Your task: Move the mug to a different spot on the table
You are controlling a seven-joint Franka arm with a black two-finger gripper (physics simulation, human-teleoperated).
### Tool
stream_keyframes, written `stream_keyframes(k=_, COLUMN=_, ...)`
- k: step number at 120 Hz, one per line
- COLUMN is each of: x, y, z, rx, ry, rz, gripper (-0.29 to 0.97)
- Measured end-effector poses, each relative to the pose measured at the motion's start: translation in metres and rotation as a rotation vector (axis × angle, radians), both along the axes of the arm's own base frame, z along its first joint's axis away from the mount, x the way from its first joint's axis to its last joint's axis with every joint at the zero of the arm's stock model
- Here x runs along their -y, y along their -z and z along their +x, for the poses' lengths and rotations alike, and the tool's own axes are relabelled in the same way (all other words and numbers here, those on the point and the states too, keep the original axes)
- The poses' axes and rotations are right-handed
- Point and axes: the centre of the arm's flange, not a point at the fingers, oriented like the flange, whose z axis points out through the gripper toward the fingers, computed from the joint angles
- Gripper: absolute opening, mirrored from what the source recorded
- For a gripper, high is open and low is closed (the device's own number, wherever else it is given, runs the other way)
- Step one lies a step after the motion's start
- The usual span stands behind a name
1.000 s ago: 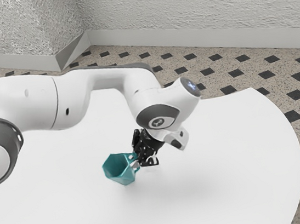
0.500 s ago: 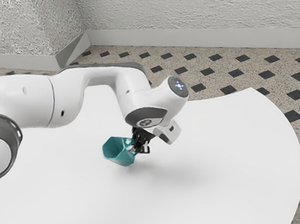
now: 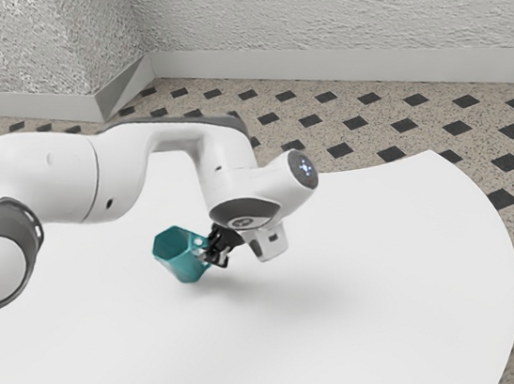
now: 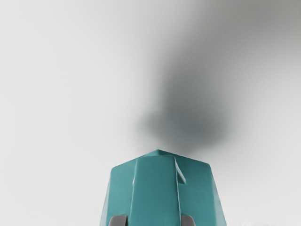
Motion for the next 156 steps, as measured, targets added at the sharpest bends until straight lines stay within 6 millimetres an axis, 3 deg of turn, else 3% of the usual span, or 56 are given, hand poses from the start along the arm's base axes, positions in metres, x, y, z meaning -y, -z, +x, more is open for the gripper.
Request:
stream_keyframes(k=42, x=-0.021, y=0.016, z=0.012, rx=-0.128, ry=0.157, rz=0.04, gripper=0.03)
stream_keyframes(k=72, x=-0.01, y=0.02, z=0.014, rx=-0.186, ry=0.239, rz=0.036, gripper=0.06)
stream_keyframes(k=92, x=-0.008, y=0.028, z=0.013, rx=-0.222, ry=0.263, rz=0.027, gripper=0.26)
stream_keyframes(k=112, x=-0.005, y=0.021, z=0.012, rx=-0.228, ry=0.251, rz=-0.007, gripper=0.39)
stream_keyframes(k=121, x=0.001, y=0.001, z=0.011, rx=-0.203, ry=0.245, rz=-0.033, gripper=0.43)
stream_keyframes(k=132, x=-0.005, y=-0.042, z=0.014, rx=-0.13, ry=0.196, rz=-0.112, gripper=0.46)
stream_keyframes(k=147, x=-0.015, y=-0.144, z=0.009, rx=0.058, ry=0.085, rz=-0.306, gripper=0.5)
stream_keyframes(k=156, x=-0.028, y=-0.2, z=-0.005, rx=0.172, ry=-0.002, rz=-0.44, gripper=0.54)
